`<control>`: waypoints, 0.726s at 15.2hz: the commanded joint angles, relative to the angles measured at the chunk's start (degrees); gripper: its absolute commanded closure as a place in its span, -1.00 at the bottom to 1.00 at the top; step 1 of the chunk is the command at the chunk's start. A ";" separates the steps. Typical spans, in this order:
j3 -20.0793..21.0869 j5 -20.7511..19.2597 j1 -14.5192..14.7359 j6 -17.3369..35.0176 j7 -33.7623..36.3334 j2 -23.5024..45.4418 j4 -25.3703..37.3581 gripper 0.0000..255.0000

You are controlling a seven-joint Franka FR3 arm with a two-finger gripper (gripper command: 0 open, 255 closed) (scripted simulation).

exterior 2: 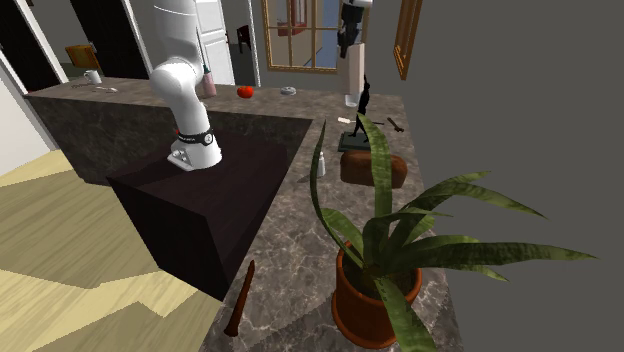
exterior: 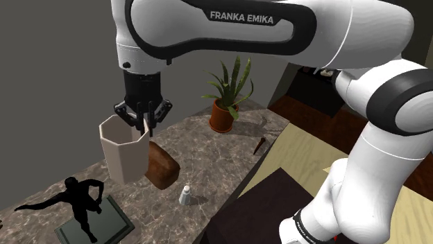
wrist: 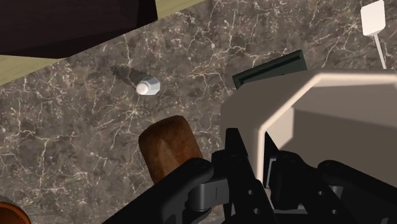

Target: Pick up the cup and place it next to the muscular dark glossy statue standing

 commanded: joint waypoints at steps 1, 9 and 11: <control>-0.01 0.04 -0.03 1.68 -0.16 -0.12 -1.71 1.00; -0.10 0.03 -0.10 7.69 -0.71 0.18 -7.46 1.00; -0.12 -0.01 -0.09 9.15 -0.83 0.39 -8.73 1.00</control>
